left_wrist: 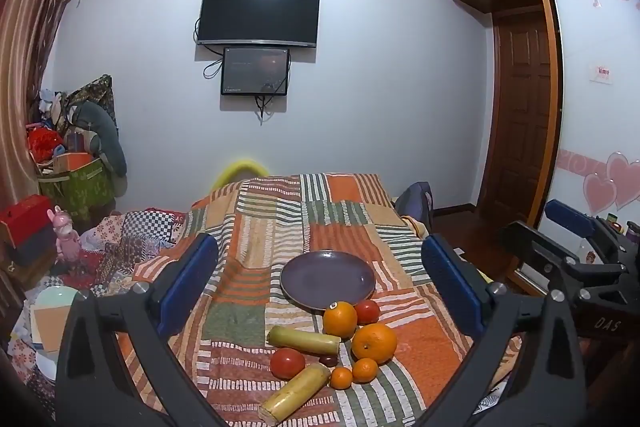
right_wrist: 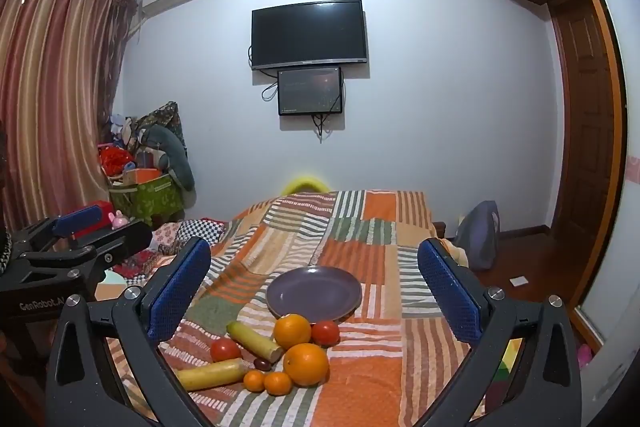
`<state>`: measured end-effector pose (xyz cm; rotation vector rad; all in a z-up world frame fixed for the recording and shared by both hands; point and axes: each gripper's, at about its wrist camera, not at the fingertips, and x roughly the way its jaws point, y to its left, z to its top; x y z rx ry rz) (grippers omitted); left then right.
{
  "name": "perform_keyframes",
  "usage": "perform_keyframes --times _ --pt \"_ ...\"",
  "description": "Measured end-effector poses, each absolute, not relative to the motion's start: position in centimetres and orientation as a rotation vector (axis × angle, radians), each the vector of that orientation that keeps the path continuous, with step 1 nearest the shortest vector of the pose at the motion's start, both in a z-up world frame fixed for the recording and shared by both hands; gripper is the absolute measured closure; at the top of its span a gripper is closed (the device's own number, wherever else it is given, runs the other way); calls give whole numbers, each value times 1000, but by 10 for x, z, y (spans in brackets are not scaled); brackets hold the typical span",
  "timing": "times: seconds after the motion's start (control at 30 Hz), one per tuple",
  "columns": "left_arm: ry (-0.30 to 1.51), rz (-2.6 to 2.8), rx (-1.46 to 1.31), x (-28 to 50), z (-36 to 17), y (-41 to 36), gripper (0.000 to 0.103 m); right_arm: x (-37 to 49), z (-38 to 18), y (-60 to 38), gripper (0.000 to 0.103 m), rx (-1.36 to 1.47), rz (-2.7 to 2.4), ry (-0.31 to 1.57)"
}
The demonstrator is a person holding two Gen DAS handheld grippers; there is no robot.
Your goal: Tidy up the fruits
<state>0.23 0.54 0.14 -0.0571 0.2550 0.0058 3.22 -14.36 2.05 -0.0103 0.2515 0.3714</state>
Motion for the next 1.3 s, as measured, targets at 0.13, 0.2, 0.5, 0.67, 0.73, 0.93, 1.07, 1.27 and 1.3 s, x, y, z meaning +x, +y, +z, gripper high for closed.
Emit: perform_keyframes --times 0.13,0.2,0.5,0.67,0.73,0.93,1.07,1.27,1.3 --pt "255 5 -57 2 1 5 0 32 21 -144 0 -8 371 250" --pt "254 3 -55 2 0 6 0 31 21 -144 0 -9 369 249" --pt "252 4 -55 1 1 3 0 32 24 -144 0 -11 375 244" --pt "248 3 -51 0 3 2 0 30 24 -144 0 -6 371 239" --pt "249 3 -50 -1 3 2 0 30 24 -144 0 -3 372 239" --pt "252 1 -48 -2 4 0 0 28 24 -144 0 3 373 238" --pt "252 0 -48 -2 4 0 0 28 24 -144 0 3 372 238" --pt "253 -3 -51 -2 4 0 0 27 24 -144 0 4 371 236" --pt "254 -3 -50 -2 4 -1 0 28 23 -144 0 4 371 237"
